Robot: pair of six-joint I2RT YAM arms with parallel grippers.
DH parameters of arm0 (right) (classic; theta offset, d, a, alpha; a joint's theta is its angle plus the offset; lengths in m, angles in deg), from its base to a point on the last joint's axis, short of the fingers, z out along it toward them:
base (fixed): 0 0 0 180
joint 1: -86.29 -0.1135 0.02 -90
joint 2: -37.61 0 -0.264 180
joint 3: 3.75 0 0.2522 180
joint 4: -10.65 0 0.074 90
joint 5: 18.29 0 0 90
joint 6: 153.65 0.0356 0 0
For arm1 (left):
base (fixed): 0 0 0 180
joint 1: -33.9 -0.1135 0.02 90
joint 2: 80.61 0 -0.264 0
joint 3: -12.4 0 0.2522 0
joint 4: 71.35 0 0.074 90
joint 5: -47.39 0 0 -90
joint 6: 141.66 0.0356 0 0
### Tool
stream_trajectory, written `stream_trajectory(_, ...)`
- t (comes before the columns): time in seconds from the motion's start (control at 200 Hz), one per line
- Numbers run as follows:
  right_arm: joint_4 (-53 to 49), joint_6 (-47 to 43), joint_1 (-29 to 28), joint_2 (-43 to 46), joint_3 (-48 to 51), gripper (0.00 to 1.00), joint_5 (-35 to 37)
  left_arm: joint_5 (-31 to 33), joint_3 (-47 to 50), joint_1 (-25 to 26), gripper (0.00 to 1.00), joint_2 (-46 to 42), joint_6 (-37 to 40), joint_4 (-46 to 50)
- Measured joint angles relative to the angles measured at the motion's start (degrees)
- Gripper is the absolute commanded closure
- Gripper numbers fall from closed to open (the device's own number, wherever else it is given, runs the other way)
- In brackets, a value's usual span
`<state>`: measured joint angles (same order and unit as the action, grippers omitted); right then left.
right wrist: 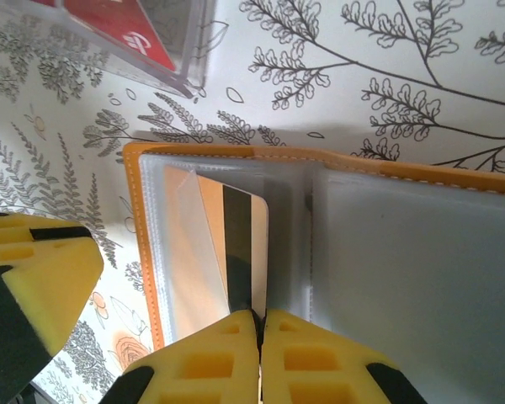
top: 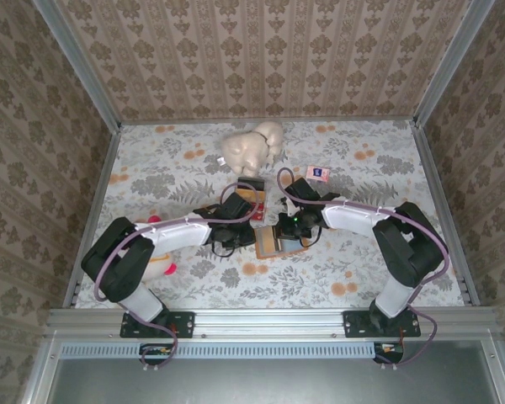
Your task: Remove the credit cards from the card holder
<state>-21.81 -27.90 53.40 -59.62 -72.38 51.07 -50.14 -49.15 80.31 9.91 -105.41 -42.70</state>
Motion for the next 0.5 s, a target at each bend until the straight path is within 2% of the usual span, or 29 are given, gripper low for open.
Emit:
stream_trajectory(0.145,0.07,-0.11,0.0,0.42,0.0,0.96,-0.15,-2.32,-0.42,0.0,0.9,-0.76,1.11,-3.15)
stream_trajectory(0.5,0.13,-0.24,0.0,0.37,0.0,0.99,-0.61,-7.5,-2.4,0.44,0.98,5.81,1.11,-8.52)
